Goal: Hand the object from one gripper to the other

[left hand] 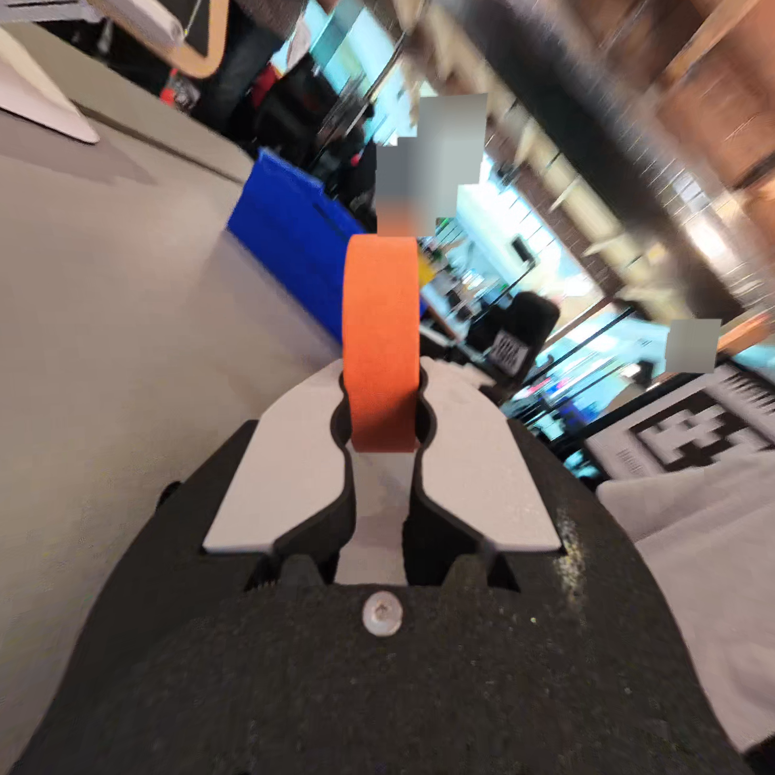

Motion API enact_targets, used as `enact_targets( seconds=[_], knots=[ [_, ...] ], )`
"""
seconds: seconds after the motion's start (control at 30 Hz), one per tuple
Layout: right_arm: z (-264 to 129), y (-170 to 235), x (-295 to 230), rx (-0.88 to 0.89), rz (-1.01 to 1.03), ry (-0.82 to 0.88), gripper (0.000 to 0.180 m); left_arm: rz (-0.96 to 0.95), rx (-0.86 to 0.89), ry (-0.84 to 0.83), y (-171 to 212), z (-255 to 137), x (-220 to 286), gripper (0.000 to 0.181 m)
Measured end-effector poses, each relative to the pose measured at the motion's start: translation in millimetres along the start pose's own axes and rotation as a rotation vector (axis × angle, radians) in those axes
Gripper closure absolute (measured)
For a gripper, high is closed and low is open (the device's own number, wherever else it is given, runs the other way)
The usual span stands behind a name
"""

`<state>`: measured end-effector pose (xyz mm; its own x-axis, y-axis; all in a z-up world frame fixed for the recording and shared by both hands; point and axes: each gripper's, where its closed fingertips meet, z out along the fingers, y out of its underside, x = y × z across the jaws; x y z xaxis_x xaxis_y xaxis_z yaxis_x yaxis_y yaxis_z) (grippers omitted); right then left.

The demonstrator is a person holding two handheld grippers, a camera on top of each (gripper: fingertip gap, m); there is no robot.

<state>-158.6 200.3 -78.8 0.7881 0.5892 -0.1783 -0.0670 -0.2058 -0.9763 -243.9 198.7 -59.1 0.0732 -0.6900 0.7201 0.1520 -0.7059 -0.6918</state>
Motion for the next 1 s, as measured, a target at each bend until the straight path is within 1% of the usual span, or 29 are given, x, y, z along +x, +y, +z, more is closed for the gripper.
enact_targets(
  seconds=[0.1, 0.13, 0.2, 0.27, 0.37, 0.47, 0.57, 0.63, 0.7, 0.77, 0.83, 0.9, 0.93, 1.0],
  knots=[
    [-3.0, -10.6, -18.9, 0.095, -0.299, -0.018, 0.089, -0.094, 0.083, 0.144, -8.5, 5.3, 14.3, 0.155],
    [-2.0, -8.7, -28.9, 0.117, -0.385, -0.019, 0.084, -0.108, 0.087, 0.218, -8.8, 9.5, 24.5, 0.155],
    [-3.2, -10.9, -50.5, 0.185, -0.528, -0.008, 0.081, -0.171, 0.07, 0.4, -6.2, 16.2, 47.8, 0.155],
    [-6.0, -18.5, -68.0, 0.234, -0.608, -0.01, 0.081, -0.227, 0.04, 0.45, 2.5, 24.9, 50.8, 0.155],
    [-9.7, -27.5, -63.1, 0.258, -0.638, 0.064, 0.083, -0.294, 0.037, 0.48, 11.2, 30.8, 49.9, 0.155],
    [-13.4, -32.9, -53.0, 0.259, -0.796, 0.156, 0.078, -0.282, -0.011, 0.434, 21.3, 34.5, 45.6, 0.156],
    [-8.4, -25.8, -55.8, 0.224, -0.809, 0.135, 0.075, -0.291, -0.041, 0.439, 27.1, 34.3, 45.9, 0.156],
    [-5.5, -21.1, -54.4, 0.209, -0.845, 0.155, 0.066, -0.303, -0.093, 0.446, 37.5, 36.8, 48.9, 0.156],
    [-7.4, -21.9, -53.1, 0.21, -0.857, 0.151, 0.071, -0.326, -0.107, 0.46, 43.1, 37.6, 51.5, 0.155],
    [-7.1, -19.7, -50.8, 0.189, -0.868, 0.151, 0.071, -0.337, -0.107, 0.445, 44.5, 38.9, 50.0, 0.155],
    [-4.3, -15.3, -47.0, 0.121, -0.873, 0.145, 0.071, -0.302, -0.131, 0.411, 47.3, 39.6, 45.9, 0.155],
    [-2.5, -11.4, -46.6, 0.073, -0.879, 0.121, 0.071, -0.228, -0.177, 0.356, 50.6, 38.7, 40.3, 0.153],
    [-2.3, -10.0, -45.1, 0.067, -0.883, 0.126, 0.071, -0.156, -0.197, 0.302, 50.7, 37.3, 34.7, 0.148],
    [-0.1, -2.5, -42.3, 0.028, -0.889, 0.112, 0.072, 0.036, -0.204, 0.13, 41.5, 31.8, 15.7, 0.121]
  ],
)
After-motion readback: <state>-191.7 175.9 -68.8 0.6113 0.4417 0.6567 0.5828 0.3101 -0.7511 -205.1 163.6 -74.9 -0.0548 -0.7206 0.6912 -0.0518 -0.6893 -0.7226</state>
